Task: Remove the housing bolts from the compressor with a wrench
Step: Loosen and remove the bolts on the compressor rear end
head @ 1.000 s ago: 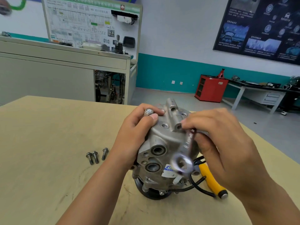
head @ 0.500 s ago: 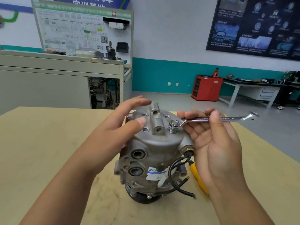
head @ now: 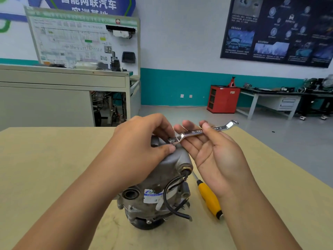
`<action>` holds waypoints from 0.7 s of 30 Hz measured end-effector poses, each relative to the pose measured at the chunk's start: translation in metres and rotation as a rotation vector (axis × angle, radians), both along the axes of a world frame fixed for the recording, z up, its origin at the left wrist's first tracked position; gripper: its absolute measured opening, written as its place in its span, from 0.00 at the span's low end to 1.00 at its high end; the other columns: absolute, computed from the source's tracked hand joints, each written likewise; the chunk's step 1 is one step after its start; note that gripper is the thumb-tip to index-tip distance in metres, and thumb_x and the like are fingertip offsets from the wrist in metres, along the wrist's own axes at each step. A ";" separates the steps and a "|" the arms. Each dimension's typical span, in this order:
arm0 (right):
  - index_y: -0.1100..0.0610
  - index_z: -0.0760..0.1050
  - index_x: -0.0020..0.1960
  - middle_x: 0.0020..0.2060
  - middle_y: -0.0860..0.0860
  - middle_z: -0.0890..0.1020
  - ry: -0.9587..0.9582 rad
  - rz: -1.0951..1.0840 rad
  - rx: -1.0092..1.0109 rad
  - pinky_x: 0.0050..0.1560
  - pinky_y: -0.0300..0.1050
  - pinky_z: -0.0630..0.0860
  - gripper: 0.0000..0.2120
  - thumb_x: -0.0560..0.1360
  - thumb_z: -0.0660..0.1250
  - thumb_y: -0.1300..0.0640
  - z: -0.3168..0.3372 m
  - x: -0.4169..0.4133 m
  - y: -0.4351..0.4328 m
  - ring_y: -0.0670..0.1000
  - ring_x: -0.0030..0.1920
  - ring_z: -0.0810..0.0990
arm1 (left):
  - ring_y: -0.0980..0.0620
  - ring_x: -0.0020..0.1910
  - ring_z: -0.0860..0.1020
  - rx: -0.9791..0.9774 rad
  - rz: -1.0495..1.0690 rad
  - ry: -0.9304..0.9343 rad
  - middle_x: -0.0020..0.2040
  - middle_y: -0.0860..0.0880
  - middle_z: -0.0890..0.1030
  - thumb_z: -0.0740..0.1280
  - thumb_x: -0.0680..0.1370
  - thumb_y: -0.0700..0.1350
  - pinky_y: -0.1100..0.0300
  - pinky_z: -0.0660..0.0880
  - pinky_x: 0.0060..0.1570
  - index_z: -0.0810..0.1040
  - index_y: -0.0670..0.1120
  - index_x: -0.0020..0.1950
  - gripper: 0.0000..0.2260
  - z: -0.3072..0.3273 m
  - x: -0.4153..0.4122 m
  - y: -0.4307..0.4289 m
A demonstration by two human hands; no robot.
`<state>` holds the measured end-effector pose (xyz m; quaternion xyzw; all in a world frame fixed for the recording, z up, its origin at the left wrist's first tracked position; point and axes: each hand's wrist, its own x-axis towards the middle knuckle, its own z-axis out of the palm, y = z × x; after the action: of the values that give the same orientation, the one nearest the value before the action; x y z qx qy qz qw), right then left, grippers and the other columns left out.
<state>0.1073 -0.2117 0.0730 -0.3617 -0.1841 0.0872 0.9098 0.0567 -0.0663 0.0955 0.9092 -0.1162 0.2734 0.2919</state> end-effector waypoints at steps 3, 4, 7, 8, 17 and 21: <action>0.58 0.67 0.46 0.37 0.58 0.84 0.054 0.015 0.041 0.38 0.45 0.82 0.09 0.82 0.51 0.62 -0.001 0.001 0.001 0.57 0.42 0.85 | 0.63 0.48 0.75 -0.028 0.010 -0.025 0.40 0.62 0.80 0.73 0.71 0.49 0.65 0.70 0.49 0.75 0.58 0.40 0.08 0.000 -0.001 -0.002; 0.58 0.67 0.46 0.37 0.58 0.84 0.070 0.018 0.055 0.38 0.46 0.82 0.09 0.82 0.51 0.62 -0.001 0.000 0.001 0.57 0.42 0.85 | 0.63 0.48 0.75 -0.041 0.008 -0.031 0.40 0.62 0.80 0.74 0.71 0.48 0.63 0.70 0.50 0.74 0.59 0.40 0.09 -0.001 -0.002 -0.003; 0.59 0.69 0.45 0.36 0.57 0.84 0.102 0.024 0.097 0.35 0.45 0.81 0.10 0.82 0.52 0.62 0.004 -0.001 0.003 0.56 0.40 0.85 | 0.65 0.48 0.76 -0.077 -0.009 -0.054 0.40 0.63 0.81 0.74 0.71 0.48 0.69 0.69 0.49 0.73 0.62 0.43 0.12 -0.003 -0.003 -0.005; 0.59 0.69 0.45 0.36 0.57 0.84 0.101 0.032 0.117 0.34 0.45 0.81 0.10 0.82 0.52 0.62 0.007 -0.001 0.002 0.56 0.40 0.86 | 0.66 0.47 0.76 -0.110 -0.021 -0.072 0.40 0.63 0.81 0.74 0.71 0.47 0.75 0.68 0.47 0.74 0.62 0.45 0.12 -0.002 -0.003 -0.005; 0.60 0.68 0.46 0.37 0.58 0.85 0.004 0.028 0.163 0.41 0.46 0.82 0.08 0.82 0.52 0.62 0.030 -0.009 0.007 0.56 0.42 0.85 | 0.67 0.45 0.79 -0.342 -0.086 -0.166 0.43 0.66 0.81 0.74 0.71 0.46 0.76 0.71 0.45 0.79 0.59 0.45 0.09 0.006 -0.004 0.001; 0.61 0.72 0.45 0.39 0.57 0.85 -0.029 0.019 0.152 0.42 0.45 0.82 0.05 0.77 0.58 0.61 0.031 -0.015 0.011 0.55 0.45 0.85 | 0.65 0.43 0.80 -0.433 -0.113 -0.173 0.43 0.62 0.83 0.74 0.71 0.43 0.72 0.75 0.46 0.81 0.57 0.46 0.09 0.006 -0.007 0.011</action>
<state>0.0919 -0.2009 0.1041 -0.2911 -0.2069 0.0765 0.9309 0.0502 -0.0553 0.1015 0.7904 -0.1302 0.3522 0.4840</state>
